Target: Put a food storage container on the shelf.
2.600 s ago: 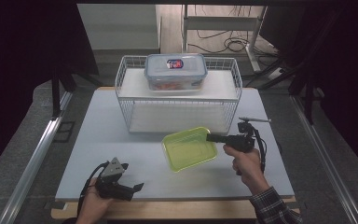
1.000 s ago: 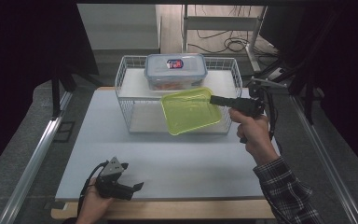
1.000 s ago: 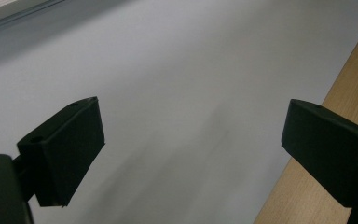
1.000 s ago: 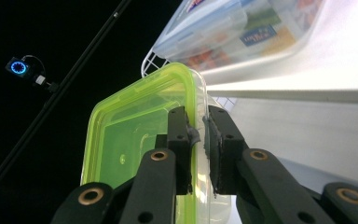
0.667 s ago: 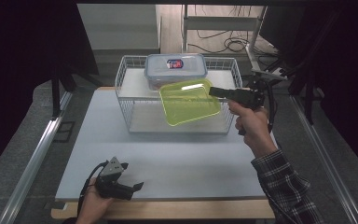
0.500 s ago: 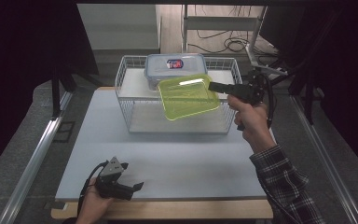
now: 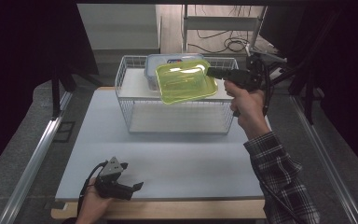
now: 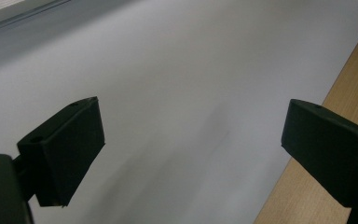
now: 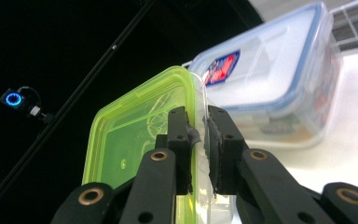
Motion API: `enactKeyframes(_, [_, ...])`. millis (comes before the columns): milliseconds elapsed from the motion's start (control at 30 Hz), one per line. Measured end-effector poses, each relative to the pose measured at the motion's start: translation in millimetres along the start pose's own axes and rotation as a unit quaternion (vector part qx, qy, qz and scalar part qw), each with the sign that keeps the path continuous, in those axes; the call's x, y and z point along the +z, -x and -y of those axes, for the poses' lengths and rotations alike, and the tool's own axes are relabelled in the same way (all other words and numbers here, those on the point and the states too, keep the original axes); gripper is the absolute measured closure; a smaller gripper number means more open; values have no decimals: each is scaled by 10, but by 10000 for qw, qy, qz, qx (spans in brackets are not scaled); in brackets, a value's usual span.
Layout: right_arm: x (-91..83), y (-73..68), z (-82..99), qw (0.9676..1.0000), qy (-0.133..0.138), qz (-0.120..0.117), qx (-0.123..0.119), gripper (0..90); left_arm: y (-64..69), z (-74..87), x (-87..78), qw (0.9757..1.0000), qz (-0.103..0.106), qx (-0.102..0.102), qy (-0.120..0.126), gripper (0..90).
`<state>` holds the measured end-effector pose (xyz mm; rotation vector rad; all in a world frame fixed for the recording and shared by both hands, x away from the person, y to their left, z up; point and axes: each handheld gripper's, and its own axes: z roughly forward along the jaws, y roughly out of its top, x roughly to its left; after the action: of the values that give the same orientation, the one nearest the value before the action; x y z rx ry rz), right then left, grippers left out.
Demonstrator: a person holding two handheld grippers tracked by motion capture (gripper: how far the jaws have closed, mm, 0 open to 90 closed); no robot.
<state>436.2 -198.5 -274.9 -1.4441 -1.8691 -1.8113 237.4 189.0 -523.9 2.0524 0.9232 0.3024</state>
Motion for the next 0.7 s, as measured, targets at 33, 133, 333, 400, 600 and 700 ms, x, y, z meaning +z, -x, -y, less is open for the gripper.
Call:
enactKeyframes(33, [24,-20,-45,10000,56,50,-37,801,0,0,0,10000,3,6,-2,59])
enactKeyframes(133, [73,-40,-104,9999,85,114,-47,801,3,-2,2,10000,3,4,-3,59])
enactKeyframes(333, [170,-69,-203,9995,181,235,-78,802,0,0,-1,10000,6,0,13,59])
enactKeyframes(400, [229,-74,-263,9992,256,293,-51,802,-1,0,-2,10000,14,-4,14,59])
enactKeyframes(600, [330,-69,-346,9984,360,427,-61,802,3,-1,-7,10000,26,6,42,59])
enactKeyframes(700, [387,-63,-389,9979,428,492,-20,802,1,0,-7,10000,31,1,47,59])
